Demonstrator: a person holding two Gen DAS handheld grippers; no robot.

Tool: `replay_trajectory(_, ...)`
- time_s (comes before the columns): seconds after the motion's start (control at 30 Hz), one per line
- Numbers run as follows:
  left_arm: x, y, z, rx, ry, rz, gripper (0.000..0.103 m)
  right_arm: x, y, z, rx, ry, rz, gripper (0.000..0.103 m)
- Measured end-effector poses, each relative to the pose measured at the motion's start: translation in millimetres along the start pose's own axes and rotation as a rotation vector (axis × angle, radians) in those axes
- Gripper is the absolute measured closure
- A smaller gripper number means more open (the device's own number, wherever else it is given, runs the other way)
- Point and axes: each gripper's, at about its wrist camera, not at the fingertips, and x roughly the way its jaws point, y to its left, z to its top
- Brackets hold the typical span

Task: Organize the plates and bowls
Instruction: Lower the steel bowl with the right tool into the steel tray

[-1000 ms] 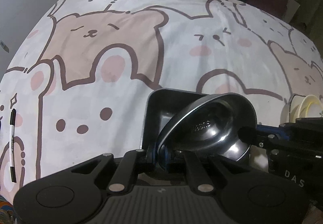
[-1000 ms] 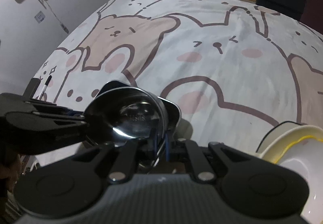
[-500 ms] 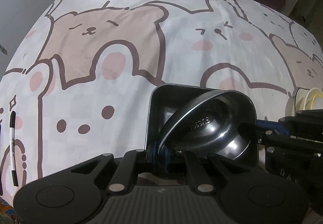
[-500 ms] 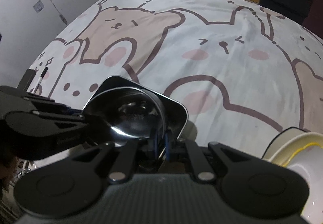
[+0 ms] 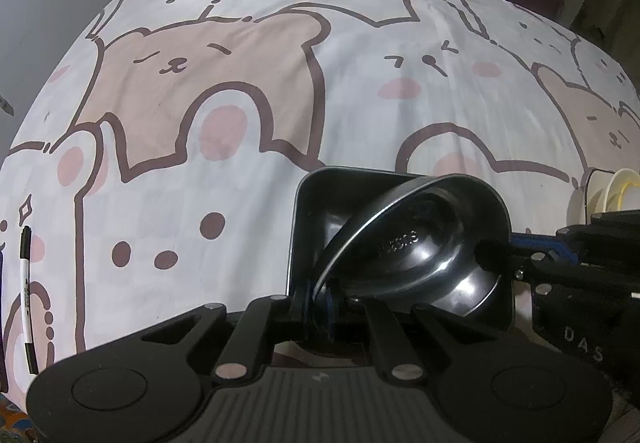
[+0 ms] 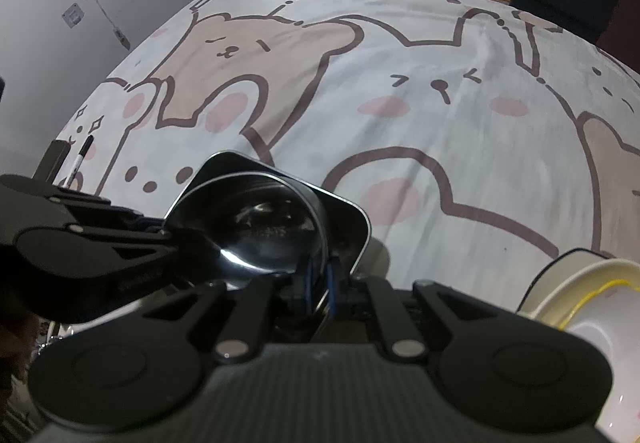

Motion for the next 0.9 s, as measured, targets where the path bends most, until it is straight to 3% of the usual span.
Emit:
replay_trajectory(0.57,-0.5,-1.2,-0.9,0.019,-0.001,0.012,0.098,-4.1,7.4,-2.0,-0.054,-0.019,-0.037,0.094)
replay_trajectory(0.9,-2.3,-1.5,-1.5,0.015,-0.009,0.013,0.098,-6.1,-16.6,4.0,0.085,-0.006,0.051,0.09)
